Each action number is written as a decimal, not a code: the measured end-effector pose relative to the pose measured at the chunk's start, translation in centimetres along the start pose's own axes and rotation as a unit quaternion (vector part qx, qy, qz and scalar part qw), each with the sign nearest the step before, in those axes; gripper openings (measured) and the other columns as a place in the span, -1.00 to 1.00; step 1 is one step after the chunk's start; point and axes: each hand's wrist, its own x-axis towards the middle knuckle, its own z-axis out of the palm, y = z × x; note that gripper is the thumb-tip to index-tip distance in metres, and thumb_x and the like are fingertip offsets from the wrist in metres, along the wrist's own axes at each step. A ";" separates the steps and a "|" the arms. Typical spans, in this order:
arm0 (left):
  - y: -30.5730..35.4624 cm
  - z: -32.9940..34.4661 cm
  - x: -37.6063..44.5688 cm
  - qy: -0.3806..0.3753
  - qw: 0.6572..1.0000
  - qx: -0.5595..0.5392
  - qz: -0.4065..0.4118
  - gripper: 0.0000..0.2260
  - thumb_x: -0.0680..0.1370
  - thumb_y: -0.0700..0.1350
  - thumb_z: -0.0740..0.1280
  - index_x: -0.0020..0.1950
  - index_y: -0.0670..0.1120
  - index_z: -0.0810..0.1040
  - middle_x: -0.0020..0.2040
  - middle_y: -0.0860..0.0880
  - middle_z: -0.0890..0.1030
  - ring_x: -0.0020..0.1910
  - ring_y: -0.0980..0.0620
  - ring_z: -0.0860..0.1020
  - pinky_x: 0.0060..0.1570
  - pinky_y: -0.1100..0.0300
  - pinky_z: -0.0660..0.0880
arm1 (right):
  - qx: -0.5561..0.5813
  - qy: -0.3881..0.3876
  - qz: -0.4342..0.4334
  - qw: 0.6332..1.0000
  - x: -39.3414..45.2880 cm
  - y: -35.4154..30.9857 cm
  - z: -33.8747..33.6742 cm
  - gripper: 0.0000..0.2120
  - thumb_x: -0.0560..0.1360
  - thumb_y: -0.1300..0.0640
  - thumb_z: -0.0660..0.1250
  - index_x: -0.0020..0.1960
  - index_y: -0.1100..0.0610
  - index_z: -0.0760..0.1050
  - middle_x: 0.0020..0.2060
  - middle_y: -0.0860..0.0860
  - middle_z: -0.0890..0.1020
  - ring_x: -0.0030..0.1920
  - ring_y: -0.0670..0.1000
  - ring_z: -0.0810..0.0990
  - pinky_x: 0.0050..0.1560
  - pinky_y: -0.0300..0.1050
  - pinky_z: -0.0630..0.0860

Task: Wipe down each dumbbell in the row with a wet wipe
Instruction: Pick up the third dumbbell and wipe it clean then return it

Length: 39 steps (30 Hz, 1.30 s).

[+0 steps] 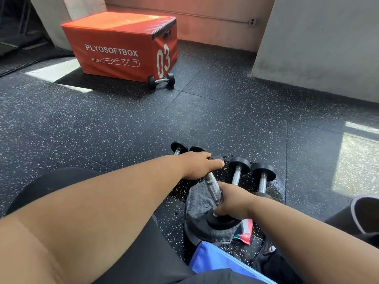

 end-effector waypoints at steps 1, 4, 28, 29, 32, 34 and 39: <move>0.0 0.0 0.0 -0.001 1.000 0.000 -0.001 -0.13 0.55 0.56 0.10 0.74 0.10 0.17 0.72 -0.16 0.23 0.67 -0.26 0.23 0.62 -0.24 0.15 | -0.012 0.014 0.005 1.000 0.0 -0.3 0.2 -0.44 0.29 -0.05 0.58 0.22 -0.13 0.44 -0.10 -0.10 0.67 -0.06 0.03 0.66 0.01 -0.03 0.61; 0.0 0.0 0.1 -0.001 1.000 0.000 -0.004 -0.13 0.55 0.56 0.10 0.75 0.10 0.16 0.71 -0.17 0.23 0.67 -0.26 0.22 0.62 -0.24 0.14 | -0.047 0.046 0.010 0.998 0.2 -0.7 0.5 -0.46 0.30 -0.07 0.58 0.17 -0.04 0.42 -0.15 -0.09 0.60 -0.12 0.07 0.59 -0.13 -0.08 0.46; 1.2 -0.6 -2.1 -0.006 1.000 0.006 0.009 -0.22 0.64 0.46 0.13 0.75 0.07 0.14 0.70 -0.16 0.25 0.65 -0.26 0.23 0.57 -0.17 0.19 | -0.051 0.037 -0.007 0.998 0.1 -0.7 0.6 -0.63 0.35 0.02 0.54 0.07 -0.04 0.47 -0.23 -0.12 0.56 -0.13 0.05 0.59 -0.12 -0.11 0.48; 1.2 -0.6 -2.2 -0.003 1.000 0.007 0.014 -0.23 0.64 0.46 0.13 0.75 0.07 0.15 0.70 -0.16 0.25 0.65 -0.25 0.24 0.57 -0.17 0.20 | -0.041 0.014 -0.007 0.999 0.2 -0.6 0.3 -0.60 0.35 0.01 0.56 0.12 -0.03 0.49 -0.19 -0.10 0.61 -0.10 0.04 0.62 -0.06 -0.08 0.54; 0.8 -0.3 -1.9 0.000 1.000 0.008 0.020 -0.22 0.63 0.47 0.14 0.74 0.09 0.18 0.68 -0.16 0.30 0.61 -0.25 0.31 0.53 -0.15 0.26 | -0.006 -0.044 -0.014 0.999 0.4 0.4 -0.7 -0.44 0.29 -0.03 0.61 0.23 -0.08 0.51 -0.03 -0.09 0.70 0.02 -0.01 0.69 0.18 0.04 0.62; 0.5 -0.1 -1.6 0.003 1.000 0.002 0.020 -0.16 0.56 0.54 0.16 0.73 0.12 0.19 0.65 -0.18 0.34 0.58 -0.25 0.36 0.51 -0.15 0.30 | -0.006 -0.067 -0.021 0.997 0.4 0.6 -1.1 -0.45 0.30 0.02 0.61 0.24 -0.10 0.51 0.00 -0.10 0.70 0.05 -0.02 0.69 0.21 0.04 0.61; 0.7 -0.1 -1.4 0.007 1.000 -0.003 0.017 -0.20 0.59 0.51 0.16 0.73 0.12 0.19 0.64 -0.20 0.33 0.57 -0.26 0.36 0.49 -0.12 0.30 | 0.026 -0.035 -0.012 0.999 0.6 -0.3 -0.1 -0.51 0.39 0.16 0.57 0.28 -0.02 0.55 -0.05 -0.15 0.64 -0.08 -0.11 0.61 -0.08 -0.22 0.52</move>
